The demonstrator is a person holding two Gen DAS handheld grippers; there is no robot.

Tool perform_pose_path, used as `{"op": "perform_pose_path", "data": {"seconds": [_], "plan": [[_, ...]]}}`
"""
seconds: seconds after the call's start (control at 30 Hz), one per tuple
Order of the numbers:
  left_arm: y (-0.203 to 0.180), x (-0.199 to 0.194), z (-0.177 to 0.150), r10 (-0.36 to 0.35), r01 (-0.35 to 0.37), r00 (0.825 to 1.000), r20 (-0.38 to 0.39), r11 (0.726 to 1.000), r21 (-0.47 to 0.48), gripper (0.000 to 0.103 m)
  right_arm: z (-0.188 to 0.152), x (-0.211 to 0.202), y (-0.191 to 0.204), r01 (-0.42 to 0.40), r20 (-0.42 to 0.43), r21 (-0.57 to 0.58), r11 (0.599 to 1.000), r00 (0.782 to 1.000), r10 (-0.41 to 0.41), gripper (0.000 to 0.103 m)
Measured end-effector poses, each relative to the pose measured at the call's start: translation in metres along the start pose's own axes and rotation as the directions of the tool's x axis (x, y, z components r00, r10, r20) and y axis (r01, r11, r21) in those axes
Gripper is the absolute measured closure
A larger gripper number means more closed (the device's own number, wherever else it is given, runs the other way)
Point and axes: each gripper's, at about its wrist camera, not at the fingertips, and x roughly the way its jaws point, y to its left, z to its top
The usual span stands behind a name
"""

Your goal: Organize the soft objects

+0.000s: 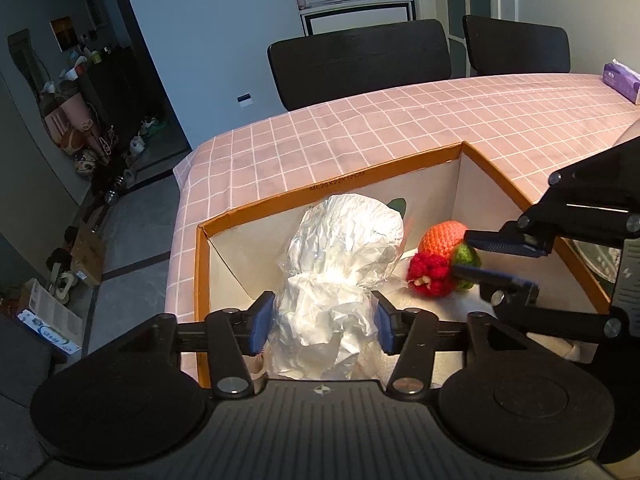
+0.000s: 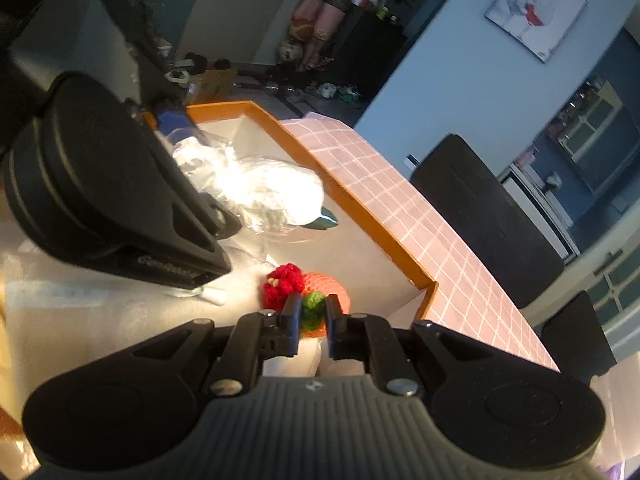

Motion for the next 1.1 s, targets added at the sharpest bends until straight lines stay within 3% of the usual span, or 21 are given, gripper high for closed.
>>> {"op": "perform_pose_path", "data": {"seconds": [0.07, 0.33, 0.47, 0.57, 0.8, 0.97, 1.1], "plan": [[0.000, -0.003, 0.000, 0.003, -0.003, 1.000, 0.001, 1.000, 0.000, 0.031, 0.001, 0.000, 0.000, -0.003, 0.005, -0.012, 1.000, 1.000, 0.003, 0.077], [0.004, -0.028, 0.000, 0.022, -0.021, 0.999, 0.041, 1.000, -0.019, 0.030, 0.003, -0.021, 0.000, -0.018, 0.043, -0.033, 0.999, 0.999, 0.020, 0.065], [0.007, -0.050, -0.003, 0.041, -0.035, 0.993, 0.110, 0.998, -0.050, 0.031, 0.002, -0.044, -0.002, -0.038, 0.093, -0.026, 0.999, 0.995, 0.041, 0.059], [0.006, -0.072, -0.009, 0.058, -0.047, 0.979, 0.195, 0.997, -0.061, 0.031, -0.004, -0.068, -0.004, -0.057, 0.151, -0.014, 0.998, 0.987, 0.058, 0.055], [-0.017, -0.121, -0.030, 0.042, -0.019, 0.928, 0.371, 0.998, -0.065, 0.031, -0.026, -0.135, -0.018, -0.115, 0.287, 0.083, 0.990, 0.954, 0.087, 0.043], [-0.041, -0.155, -0.049, 0.017, 0.029, 0.871, 0.491, 0.996, -0.086, 0.031, -0.049, -0.179, -0.026, -0.144, 0.341, 0.166, 0.975, 0.936, 0.081, 0.035], [-0.063, -0.178, -0.061, 0.008, 0.053, 0.814, 0.581, 0.995, -0.087, 0.031, -0.076, -0.212, -0.032, -0.151, 0.380, 0.239, 0.959, 0.924, 0.051, 0.028]]}}
